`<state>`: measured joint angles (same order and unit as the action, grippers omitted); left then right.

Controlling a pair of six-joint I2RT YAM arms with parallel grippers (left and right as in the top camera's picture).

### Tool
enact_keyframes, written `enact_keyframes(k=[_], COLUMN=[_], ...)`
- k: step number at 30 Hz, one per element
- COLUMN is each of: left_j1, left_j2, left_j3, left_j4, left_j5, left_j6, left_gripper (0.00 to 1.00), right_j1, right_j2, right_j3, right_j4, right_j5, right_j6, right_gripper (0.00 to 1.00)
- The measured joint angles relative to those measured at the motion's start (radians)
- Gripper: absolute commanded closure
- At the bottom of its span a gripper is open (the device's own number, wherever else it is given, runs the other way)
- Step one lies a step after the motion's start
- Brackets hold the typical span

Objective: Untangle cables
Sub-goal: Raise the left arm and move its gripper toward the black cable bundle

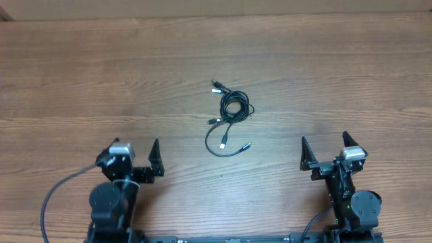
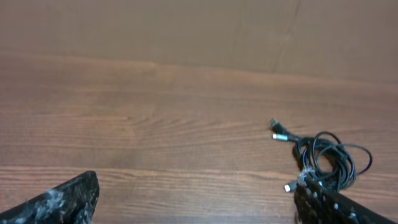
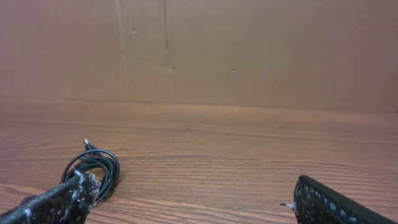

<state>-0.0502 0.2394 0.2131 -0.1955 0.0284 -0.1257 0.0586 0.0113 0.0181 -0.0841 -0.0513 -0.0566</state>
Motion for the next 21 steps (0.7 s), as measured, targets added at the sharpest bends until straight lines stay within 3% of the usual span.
enact_keyframes(k=[12,21], left_j1=[0.000,0.000], left_j2=[0.552,0.649], left_j3=[0.321,0.340], left_j4=[0.006,0.053], left_j5=[0.041,0.149], left_j6=[-0.001,-0.033], left_gripper=[0.00,0.00], right_j1=[0.000,0.000], right_j2=[-0.001,-0.001], right_j3=[0.000,0.000], right_j4=[0.001,0.002], right_j5=[0.000,0.000], right_j6=[0.000,0.000], right_gripper=[0.00,0.00])
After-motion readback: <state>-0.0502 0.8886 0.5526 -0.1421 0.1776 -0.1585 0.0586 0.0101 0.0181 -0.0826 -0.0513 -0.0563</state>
